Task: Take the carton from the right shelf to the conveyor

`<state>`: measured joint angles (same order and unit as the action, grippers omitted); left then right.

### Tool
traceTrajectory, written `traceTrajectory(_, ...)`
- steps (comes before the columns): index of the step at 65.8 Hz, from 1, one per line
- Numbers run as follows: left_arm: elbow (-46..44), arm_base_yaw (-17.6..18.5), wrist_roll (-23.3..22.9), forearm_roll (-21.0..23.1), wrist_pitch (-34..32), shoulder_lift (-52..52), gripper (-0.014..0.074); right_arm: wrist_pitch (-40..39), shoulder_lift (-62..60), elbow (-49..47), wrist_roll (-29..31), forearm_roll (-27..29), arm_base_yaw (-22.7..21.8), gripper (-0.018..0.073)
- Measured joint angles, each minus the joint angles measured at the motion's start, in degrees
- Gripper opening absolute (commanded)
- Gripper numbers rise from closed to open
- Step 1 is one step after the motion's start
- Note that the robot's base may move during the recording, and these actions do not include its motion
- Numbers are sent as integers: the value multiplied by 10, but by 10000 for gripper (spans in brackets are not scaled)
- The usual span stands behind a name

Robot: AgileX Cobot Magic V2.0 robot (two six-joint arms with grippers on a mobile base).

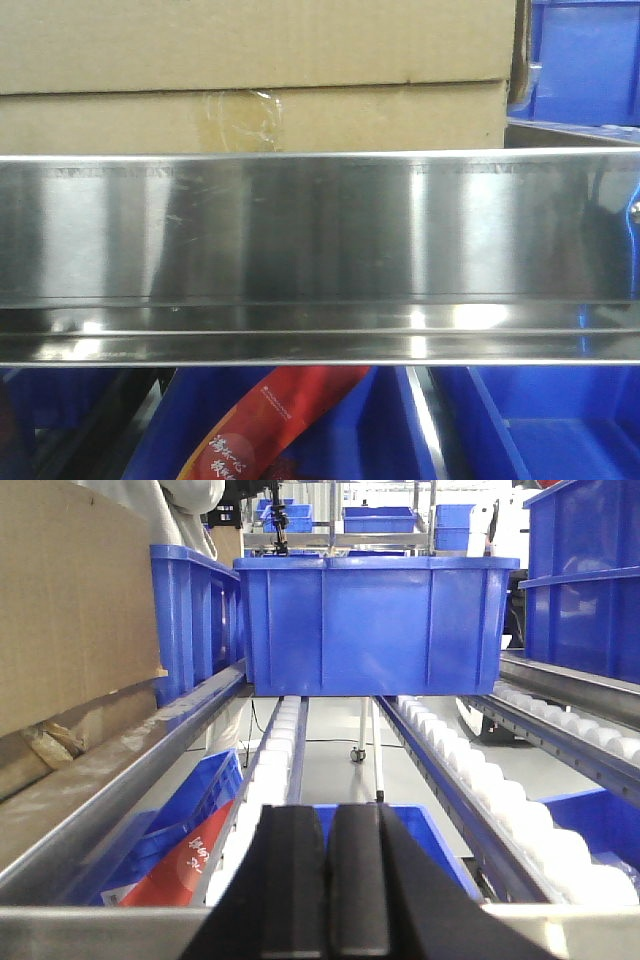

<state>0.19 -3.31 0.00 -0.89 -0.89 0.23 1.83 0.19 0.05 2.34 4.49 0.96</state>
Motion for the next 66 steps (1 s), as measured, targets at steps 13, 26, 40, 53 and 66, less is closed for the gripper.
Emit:
traceTrajectory(13,0,0,0,0,-55,0,1,-38,0,-5,0,0,0,-67)
traceTrajectory(26,-93,0,0,-13,9,-1,89,62,-2,-125,0,0,0,-67)
traceTrajectory(40,-250,0,0,-65,104,67,272,165,39,-273,0,0,0,9)
traceTrajectory(53,-348,1,0,-71,147,164,329,183,93,-343,0,1,0,415)
traceTrajectory(66,-407,59,0,-56,163,213,356,185,122,-357,0,-16,0,570)
